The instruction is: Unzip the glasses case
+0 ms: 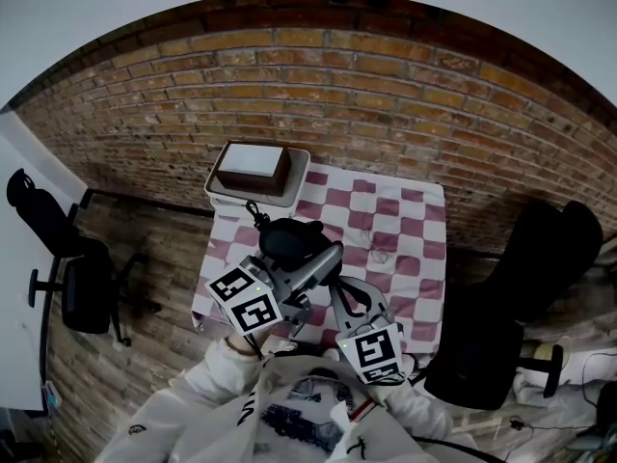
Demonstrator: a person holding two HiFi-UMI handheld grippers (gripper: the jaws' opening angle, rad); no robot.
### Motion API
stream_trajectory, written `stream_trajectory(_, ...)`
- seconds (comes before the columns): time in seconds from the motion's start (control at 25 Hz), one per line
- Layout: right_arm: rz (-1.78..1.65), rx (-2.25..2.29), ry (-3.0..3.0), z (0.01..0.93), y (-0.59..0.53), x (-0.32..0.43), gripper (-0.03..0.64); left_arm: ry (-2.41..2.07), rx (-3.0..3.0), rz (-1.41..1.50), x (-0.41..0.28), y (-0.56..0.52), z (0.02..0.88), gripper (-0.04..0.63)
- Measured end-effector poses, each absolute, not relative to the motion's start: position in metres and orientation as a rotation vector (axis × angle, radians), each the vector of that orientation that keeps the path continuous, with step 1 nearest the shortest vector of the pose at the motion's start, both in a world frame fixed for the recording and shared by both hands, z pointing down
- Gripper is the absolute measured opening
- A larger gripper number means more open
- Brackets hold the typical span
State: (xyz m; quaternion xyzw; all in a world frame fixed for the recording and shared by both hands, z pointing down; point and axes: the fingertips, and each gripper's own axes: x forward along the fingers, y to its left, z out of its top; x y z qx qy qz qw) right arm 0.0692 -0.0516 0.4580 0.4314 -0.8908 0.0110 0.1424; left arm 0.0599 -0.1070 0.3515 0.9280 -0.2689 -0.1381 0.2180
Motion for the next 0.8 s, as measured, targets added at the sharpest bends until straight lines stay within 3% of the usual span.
stream_trajectory(0.8,-0.153,1.198,-2.521,0.443,-0.054,0.057,0.014,-0.579,2.65,-0.256,0.047,-0.093,0.348,0.255)
